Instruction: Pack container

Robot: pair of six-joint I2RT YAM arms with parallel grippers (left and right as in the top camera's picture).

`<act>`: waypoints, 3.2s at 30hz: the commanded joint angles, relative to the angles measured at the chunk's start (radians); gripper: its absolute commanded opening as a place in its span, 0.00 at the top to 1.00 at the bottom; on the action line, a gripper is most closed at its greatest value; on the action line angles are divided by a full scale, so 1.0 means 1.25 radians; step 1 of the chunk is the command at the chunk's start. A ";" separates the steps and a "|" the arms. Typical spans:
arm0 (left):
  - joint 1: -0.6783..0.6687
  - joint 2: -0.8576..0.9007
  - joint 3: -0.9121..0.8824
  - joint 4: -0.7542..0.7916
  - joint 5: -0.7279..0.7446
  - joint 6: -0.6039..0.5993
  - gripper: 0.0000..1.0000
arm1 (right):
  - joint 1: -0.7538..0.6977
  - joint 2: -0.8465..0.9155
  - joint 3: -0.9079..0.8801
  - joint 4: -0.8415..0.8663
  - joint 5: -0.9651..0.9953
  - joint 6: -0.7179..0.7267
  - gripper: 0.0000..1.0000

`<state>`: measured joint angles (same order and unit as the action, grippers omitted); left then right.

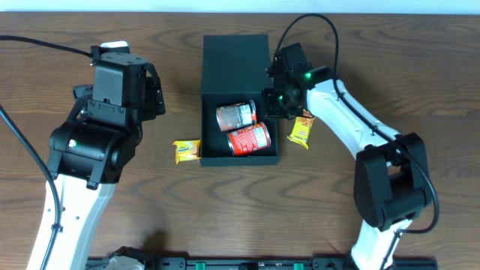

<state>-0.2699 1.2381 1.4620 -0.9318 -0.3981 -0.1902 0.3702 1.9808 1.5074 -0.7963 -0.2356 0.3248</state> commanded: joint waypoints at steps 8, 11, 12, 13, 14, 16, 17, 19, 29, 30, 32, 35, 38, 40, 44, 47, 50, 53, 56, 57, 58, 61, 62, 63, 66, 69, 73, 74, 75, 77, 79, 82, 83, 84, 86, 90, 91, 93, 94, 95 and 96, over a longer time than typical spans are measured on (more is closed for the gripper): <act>0.002 0.030 0.009 -0.012 0.071 -0.036 0.05 | 0.059 0.001 0.139 -0.102 0.141 -0.045 0.98; 0.002 0.068 -0.004 -0.026 0.118 -0.066 0.04 | 0.074 0.001 0.176 -0.218 0.384 0.000 0.83; 0.002 0.084 -0.009 -0.032 0.129 -0.076 0.05 | 0.074 0.001 0.192 -0.263 0.457 0.035 0.64; 0.002 0.103 -0.016 -0.041 0.134 -0.094 0.05 | 0.073 -0.002 0.210 -0.314 0.526 0.083 0.42; 0.001 0.119 -0.020 -0.048 0.137 -0.111 0.05 | 0.069 -0.005 0.222 -0.349 0.566 0.119 0.33; 0.000 0.153 -0.024 -0.052 0.171 -0.127 0.04 | 0.054 -0.018 0.235 -0.378 0.567 0.141 0.23; 0.000 0.168 -0.024 -0.049 0.201 -0.127 0.05 | 0.044 -0.024 0.235 -0.379 0.558 0.141 0.20; 0.000 0.194 -0.025 -0.044 0.236 -0.141 0.04 | 0.019 -0.038 0.235 -0.384 0.556 0.141 0.16; -0.064 0.286 -0.099 0.023 0.225 -0.146 0.89 | -0.117 -0.098 0.235 -0.472 0.539 0.156 0.01; -0.073 0.286 -0.099 0.037 0.239 -0.133 0.92 | -0.128 -0.099 0.235 -0.479 0.539 0.150 0.01; -0.090 0.286 -0.099 0.062 0.290 -0.098 0.94 | -0.150 -0.099 0.235 -0.490 0.540 0.146 0.01; -0.122 0.289 -0.099 0.084 0.311 -0.090 0.94 | -0.181 -0.099 0.235 -0.495 0.538 0.137 0.01; -0.144 0.299 -0.099 0.097 0.276 -0.090 0.94 | -0.202 -0.099 0.235 -0.501 0.532 0.133 0.01; -0.149 0.315 -0.099 0.103 0.279 -0.092 0.94 | -0.206 -0.099 0.235 -0.508 0.531 0.133 0.01; -0.150 0.369 -0.099 0.121 0.335 -0.100 0.94 | -0.206 -0.099 0.235 -0.518 0.531 0.131 0.01; -0.151 0.400 -0.099 0.138 0.340 -0.100 0.94 | -0.206 -0.099 0.235 -0.517 0.522 0.131 0.01; -0.151 0.420 -0.099 0.155 0.330 -0.099 0.94 | -0.206 -0.099 0.235 -0.518 0.517 0.131 0.01; -0.151 0.443 -0.099 0.161 0.328 -0.103 0.94 | -0.206 -0.099 0.235 -0.519 0.516 0.131 0.01; -0.151 0.475 -0.099 0.167 0.328 -0.103 0.94 | -0.206 -0.099 0.235 -0.517 0.497 0.127 0.01; -0.151 0.485 -0.099 0.172 0.327 -0.103 0.94 | -0.206 -0.099 0.235 -0.517 0.493 0.125 0.01; -0.151 0.491 -0.099 0.177 0.327 -0.103 0.95 | -0.206 -0.099 0.235 -0.517 0.493 0.125 0.01; -0.151 0.501 -0.099 0.195 0.316 -0.102 0.94 | -0.206 -0.099 0.235 -0.517 0.490 0.118 0.03; -0.151 0.503 -0.099 0.202 0.306 -0.102 0.94 | -0.206 -0.099 0.235 -0.518 0.490 0.118 0.03; -0.151 0.503 -0.099 0.206 0.303 -0.102 0.94 | -0.206 -0.099 0.235 -0.518 0.490 0.118 0.03; -0.151 0.506 -0.099 0.213 0.302 -0.102 0.93 | -0.206 -0.099 0.235 -0.518 0.489 0.118 0.04; -0.151 0.513 -0.099 0.223 0.291 -0.102 0.86 | -0.205 -0.099 0.235 -0.517 0.476 0.116 0.05; -0.151 0.513 -0.099 0.241 0.288 -0.101 0.80 | -0.204 -0.099 0.235 -0.517 0.475 0.113 0.06; -0.151 0.513 -0.099 0.248 0.285 -0.099 0.79 | -0.204 -0.099 0.235 -0.517 0.475 0.113 0.06; -0.151 0.513 -0.099 0.254 0.281 -0.099 0.77 | -0.204 -0.099 0.235 -0.517 0.475 0.113 0.06; -0.151 0.513 -0.099 0.262 0.268 -0.099 0.75 | -0.204 -0.099 0.235 -0.518 0.475 0.113 0.06; -0.151 0.513 -0.099 0.271 0.269 -0.099 0.71 | -0.204 -0.099 0.235 -0.518 0.475 0.113 0.07; -0.151 0.513 -0.099 0.280 0.269 -0.099 0.64 | -0.204 -0.099 0.235 -0.518 0.475 0.113 0.07; -0.151 0.513 -0.099 0.283 0.269 -0.099 0.64 | -0.204 -0.099 0.235 -0.518 0.475 0.113 0.07; -0.151 0.513 -0.099 0.285 0.269 -0.099 0.62 | -0.204 -0.099 0.235 -0.518 0.475 0.113 0.07; -0.151 0.513 -0.099 0.288 0.272 -0.100 0.62 | -0.204 -0.099 0.235 -0.518 0.475 0.113 0.08; -0.151 0.513 -0.099 0.295 0.276 -0.103 0.57 | -0.204 -0.099 0.235 -0.517 0.475 0.113 0.08; -0.151 0.513 -0.099 0.295 0.279 -0.105 0.56 | -0.204 -0.099 0.235 -0.516 0.475 0.113 0.08; -0.151 0.513 -0.099 0.294 0.295 -0.106 0.56 | -0.204 -0.099 0.235 -0.515 0.475 0.113 0.08; -0.151 0.513 -0.099 0.294 0.306 -0.106 0.56 | -0.204 -0.099 0.235 -0.515 0.475 0.113 0.08; -0.151 0.513 -0.099 0.295 0.314 -0.106 0.56 | -0.204 -0.099 0.235 -0.515 0.475 0.113 0.08; -0.151 0.513 -0.099 0.296 0.317 -0.109 0.56 | -0.204 -0.099 0.235 -0.515 0.475 0.113 0.08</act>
<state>-0.4591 1.8629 1.3334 -0.5671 -0.0277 -0.3176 0.1158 1.8751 1.7851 -1.4418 0.3546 0.4778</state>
